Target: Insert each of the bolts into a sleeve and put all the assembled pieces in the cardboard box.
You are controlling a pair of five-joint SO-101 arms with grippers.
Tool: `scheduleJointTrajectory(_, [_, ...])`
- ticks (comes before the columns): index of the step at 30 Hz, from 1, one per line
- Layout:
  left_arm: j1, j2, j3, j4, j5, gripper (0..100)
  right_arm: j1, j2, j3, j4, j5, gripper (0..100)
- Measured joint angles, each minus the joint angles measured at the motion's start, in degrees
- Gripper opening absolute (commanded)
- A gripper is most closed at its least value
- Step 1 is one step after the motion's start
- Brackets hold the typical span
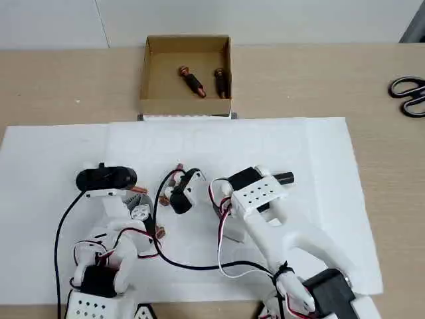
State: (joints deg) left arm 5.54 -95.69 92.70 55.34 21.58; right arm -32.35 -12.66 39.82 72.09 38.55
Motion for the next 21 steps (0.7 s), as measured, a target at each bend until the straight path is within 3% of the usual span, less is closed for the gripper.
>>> scheduleJointTrajectory(5, [0.00,0.00,0.00,0.00,0.00,1,-0.88,0.00,-0.18,-0.88,0.00,17.4])
scheduleJointTrajectory(10, [0.00,0.00,0.00,0.00,0.00,1,-0.79,0.00,1.23,-5.19,0.00,8.0])
scheduleJointTrajectory(21, [0.00,0.00,0.00,0.00,0.00,1,0.53,7.03,-0.09,-8.00,0.00,8.2])
